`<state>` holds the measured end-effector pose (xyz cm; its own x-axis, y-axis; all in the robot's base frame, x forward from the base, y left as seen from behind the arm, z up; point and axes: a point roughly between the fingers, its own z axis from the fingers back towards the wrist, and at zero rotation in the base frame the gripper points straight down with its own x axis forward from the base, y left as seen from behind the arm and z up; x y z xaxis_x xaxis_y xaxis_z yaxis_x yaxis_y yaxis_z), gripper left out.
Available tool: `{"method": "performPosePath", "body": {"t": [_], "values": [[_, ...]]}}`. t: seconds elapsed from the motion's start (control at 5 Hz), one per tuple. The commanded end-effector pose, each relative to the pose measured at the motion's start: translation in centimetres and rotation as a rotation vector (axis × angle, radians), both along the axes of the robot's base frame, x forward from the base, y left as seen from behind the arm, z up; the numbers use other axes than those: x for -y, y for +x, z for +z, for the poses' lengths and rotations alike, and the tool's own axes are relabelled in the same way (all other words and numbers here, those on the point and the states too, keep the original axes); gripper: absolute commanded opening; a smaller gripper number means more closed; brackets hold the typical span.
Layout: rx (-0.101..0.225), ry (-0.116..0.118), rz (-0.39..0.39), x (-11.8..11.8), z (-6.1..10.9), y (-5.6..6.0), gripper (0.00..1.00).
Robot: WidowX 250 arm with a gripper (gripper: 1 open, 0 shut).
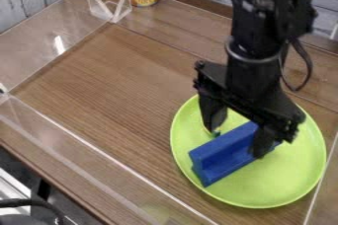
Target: Remove the blue object from inside the green plate and put it on the table
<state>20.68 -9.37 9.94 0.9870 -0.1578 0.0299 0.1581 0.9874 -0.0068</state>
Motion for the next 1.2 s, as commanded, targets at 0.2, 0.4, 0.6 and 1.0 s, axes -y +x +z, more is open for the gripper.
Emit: {"method": "performPosePath", "body": {"t": [0.2, 0.4, 0.6, 1.0], "values": [[0.068, -0.06, -0.081, 0.3, -1.4, 0.5, 1.0], [0.071, -0.091, -0.096, 0.2, -1.9, 0.6, 1.0], [0.069, -0.11, -0.098, 0.2, -2.2, 0.7, 1.0], [0.066, -0.141, -0.098, 0.0, -2.6, 0.8, 1.0]]}}
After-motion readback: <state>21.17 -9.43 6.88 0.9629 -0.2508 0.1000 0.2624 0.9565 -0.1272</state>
